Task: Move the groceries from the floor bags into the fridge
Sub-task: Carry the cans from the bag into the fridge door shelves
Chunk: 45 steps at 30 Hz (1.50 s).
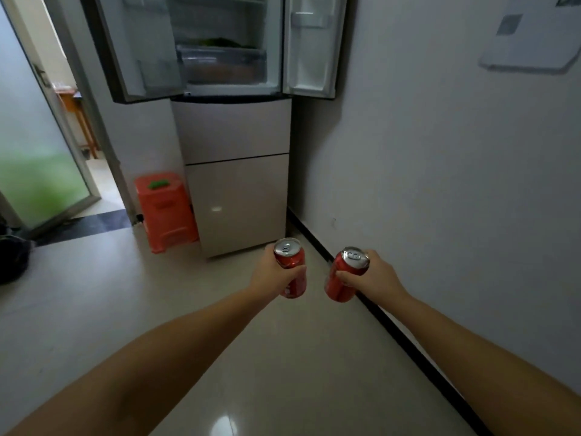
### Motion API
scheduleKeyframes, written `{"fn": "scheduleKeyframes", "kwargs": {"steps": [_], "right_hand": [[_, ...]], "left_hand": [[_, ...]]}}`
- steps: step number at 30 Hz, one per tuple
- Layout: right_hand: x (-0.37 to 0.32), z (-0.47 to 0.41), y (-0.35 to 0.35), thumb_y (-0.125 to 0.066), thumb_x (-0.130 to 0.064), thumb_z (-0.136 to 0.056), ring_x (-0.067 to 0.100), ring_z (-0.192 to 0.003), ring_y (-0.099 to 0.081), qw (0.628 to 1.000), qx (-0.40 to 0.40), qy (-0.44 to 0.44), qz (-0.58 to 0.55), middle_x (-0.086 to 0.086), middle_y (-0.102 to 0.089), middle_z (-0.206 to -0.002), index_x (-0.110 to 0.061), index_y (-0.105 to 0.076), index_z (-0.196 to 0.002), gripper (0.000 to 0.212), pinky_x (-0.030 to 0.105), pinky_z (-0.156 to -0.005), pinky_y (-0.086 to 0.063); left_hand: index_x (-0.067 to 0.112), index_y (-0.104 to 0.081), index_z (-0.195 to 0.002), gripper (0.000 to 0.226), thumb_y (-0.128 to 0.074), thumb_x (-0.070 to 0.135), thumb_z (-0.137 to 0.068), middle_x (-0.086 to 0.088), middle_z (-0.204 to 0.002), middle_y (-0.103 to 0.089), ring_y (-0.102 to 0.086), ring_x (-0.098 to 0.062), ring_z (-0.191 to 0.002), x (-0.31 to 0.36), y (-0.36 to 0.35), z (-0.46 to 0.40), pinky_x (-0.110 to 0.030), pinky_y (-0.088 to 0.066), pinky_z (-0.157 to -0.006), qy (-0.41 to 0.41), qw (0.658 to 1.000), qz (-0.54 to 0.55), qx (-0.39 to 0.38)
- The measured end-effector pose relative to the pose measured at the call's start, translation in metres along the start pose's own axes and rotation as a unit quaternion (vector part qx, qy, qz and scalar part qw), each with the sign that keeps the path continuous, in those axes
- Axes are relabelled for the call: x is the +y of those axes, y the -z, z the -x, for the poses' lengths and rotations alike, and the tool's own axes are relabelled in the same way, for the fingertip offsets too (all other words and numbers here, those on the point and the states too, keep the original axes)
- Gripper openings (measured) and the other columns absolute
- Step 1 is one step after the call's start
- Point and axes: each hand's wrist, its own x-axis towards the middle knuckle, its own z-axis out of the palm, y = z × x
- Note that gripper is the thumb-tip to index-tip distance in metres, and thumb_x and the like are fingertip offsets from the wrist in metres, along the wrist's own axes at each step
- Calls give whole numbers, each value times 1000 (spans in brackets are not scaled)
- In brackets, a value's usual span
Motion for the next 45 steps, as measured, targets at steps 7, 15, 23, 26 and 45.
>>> {"fn": "scheduleKeyframes", "kwargs": {"steps": [7, 15, 23, 26, 45], "right_hand": [[-30, -153, 19, -80, -32, -71, 16, -96, -59, 1000, 0, 19, -1, -2, -61, -107, -17, -51, -121, 60, 30, -81, -49], [-76, -351, 6, -79, -33, -72, 13, -96, -58, 991, -60, 117, -7, -7, -57, -103, -21, -51, -117, 55, 27, -83, -49], [-157, -552, -15, -78, -32, -74, 10, -100, -53, 959, -172, 225, -19, -8, -53, -109, -20, -46, -129, 64, 15, -74, -45], [-198, -612, -37, -78, -31, -74, 11, -102, -55, 946, -201, 250, -45, -7, -54, -111, -19, -46, -128, 64, 17, -75, -43], [-543, -843, -194, -78, -34, -74, 18, -105, -59, 811, -279, 482, -179, -1, -59, -113, -18, -49, -122, 58, 41, -90, -54]], "left_hand": [[17, -40, -133, 72, -79, 23, -73, -3, -129, -56, -54, -20, -116, 43, -3, -154, -33, -45, -97, -7, 1000, -13, 5], [15, -40, -135, 72, -78, 23, -74, -5, -130, -55, -54, -17, -111, 70, 19, -330, -27, -44, -89, -18, 997, -18, 70], [16, -40, -134, 71, -79, 25, -74, -4, -127, -56, -54, -17, -111, 108, 86, -481, -29, -44, -91, -16, 977, -25, 209], [18, -43, -132, 71, -80, 29, -73, 2, -118, -58, -56, -16, -108, 118, 121, -515, -28, -44, -88, -8, 966, -37, 254], [17, -42, -132, 71, -80, 25, -72, 3, -117, -56, -54, -15, -109, 250, 404, -693, -35, -47, -95, -97, 854, -179, 479]]}}
